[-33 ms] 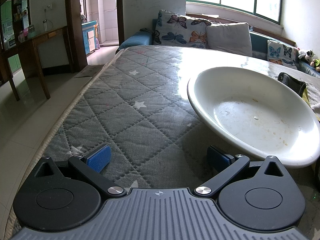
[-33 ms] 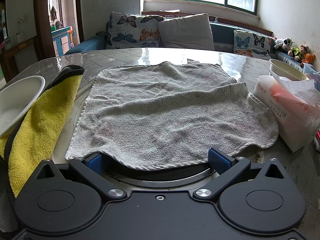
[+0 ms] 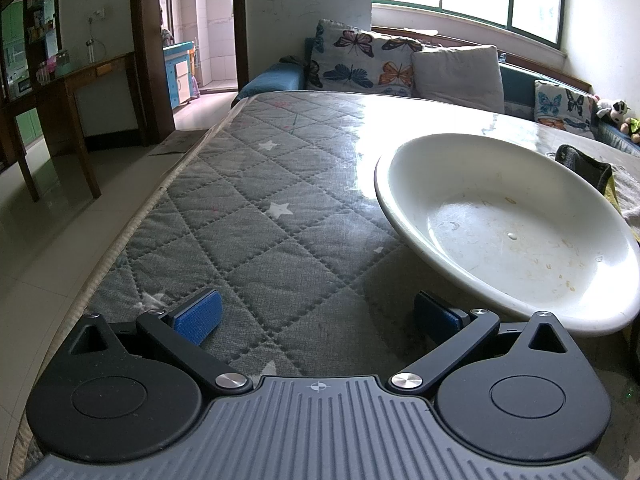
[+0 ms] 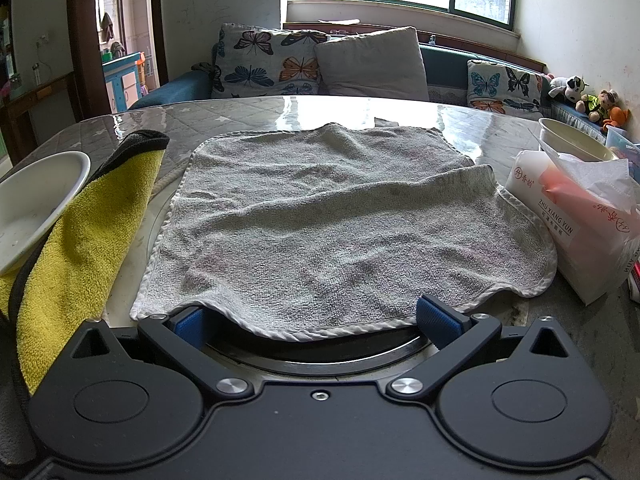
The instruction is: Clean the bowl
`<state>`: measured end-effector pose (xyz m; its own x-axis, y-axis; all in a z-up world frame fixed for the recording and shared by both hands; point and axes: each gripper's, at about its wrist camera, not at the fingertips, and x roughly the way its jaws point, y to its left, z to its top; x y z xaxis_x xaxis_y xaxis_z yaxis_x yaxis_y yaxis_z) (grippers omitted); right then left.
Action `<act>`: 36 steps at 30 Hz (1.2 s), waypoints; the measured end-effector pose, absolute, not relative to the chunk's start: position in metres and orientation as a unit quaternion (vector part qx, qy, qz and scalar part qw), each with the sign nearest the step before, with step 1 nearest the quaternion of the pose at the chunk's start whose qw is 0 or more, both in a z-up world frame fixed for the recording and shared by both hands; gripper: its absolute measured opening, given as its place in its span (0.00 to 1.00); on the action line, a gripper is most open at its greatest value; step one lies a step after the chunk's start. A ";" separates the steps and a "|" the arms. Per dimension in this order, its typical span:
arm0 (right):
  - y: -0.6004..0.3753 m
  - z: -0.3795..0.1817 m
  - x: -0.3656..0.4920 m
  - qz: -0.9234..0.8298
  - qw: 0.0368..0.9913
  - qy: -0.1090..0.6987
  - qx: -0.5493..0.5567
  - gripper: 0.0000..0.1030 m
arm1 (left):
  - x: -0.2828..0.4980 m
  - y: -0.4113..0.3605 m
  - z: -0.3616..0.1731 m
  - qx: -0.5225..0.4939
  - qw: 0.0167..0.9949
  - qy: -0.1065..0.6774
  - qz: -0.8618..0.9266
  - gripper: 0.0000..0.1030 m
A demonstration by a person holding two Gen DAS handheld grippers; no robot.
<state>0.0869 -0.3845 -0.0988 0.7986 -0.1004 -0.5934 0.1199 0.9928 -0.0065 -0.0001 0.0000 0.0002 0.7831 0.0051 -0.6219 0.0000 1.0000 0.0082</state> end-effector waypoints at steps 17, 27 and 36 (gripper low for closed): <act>-0.385 -0.099 0.087 -0.058 0.948 0.312 0.016 1.00 | -0.001 0.000 0.001 0.004 0.944 0.329 0.001 1.00; -0.385 -0.099 0.087 -0.058 0.948 0.312 0.016 1.00 | 0.001 0.002 -0.001 0.004 0.944 0.329 0.001 1.00; -0.384 -0.098 0.086 -0.058 0.948 0.312 0.016 1.00 | 0.002 0.003 -0.002 0.005 0.944 0.329 0.002 1.00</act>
<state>0.0865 -0.3845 -0.0984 0.7988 -0.1001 -0.5932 0.1200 0.9928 -0.0061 0.0022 0.0031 -0.0017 0.7833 0.0066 -0.6217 0.0000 0.9999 0.0107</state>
